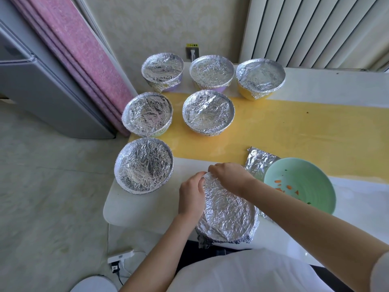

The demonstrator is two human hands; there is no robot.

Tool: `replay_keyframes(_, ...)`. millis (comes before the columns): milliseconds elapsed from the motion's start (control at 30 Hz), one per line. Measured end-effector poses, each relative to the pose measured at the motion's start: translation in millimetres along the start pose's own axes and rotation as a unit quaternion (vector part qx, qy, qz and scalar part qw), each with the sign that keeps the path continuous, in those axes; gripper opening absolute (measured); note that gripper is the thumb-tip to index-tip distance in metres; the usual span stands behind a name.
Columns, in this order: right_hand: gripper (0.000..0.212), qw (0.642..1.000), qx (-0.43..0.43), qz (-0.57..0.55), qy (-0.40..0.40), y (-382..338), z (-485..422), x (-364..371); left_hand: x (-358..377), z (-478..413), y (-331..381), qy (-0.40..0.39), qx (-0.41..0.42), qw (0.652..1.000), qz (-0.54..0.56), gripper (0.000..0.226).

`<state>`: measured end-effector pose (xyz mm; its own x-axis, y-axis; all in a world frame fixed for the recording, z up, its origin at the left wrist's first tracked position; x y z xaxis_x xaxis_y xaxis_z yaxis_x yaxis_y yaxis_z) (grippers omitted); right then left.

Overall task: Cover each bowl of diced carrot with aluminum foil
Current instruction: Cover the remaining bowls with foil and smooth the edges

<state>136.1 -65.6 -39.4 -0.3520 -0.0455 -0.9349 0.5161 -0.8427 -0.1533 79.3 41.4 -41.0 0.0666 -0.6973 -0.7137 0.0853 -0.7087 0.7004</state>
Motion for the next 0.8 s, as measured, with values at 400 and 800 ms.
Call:
replay_keyframes(400,0.026,0.988,0.048,-0.144,0.028,21.7,8.6,12.4,-1.7,2.5,4.2,0.000,0.015,1.000,0.008,0.031)
replay_keyframes(800,0.027,0.984,0.066,-0.162,0.037,26.1,8.8,11.0,-0.5,9.9,-3.3,-0.010,-0.010,1.000,0.008,0.030)
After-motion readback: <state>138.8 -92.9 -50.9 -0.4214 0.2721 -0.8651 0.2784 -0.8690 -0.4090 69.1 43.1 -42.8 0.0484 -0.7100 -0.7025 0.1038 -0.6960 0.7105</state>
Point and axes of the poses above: each hand's wrist, its own z-axis away from the middle knuckle, its own x-axis out of the palm, y = z × x, the point moved 5 cm from there along -z, towards the middle knuckle, and after that the axes turned 5 degrees about x, right-handed, at the moved point
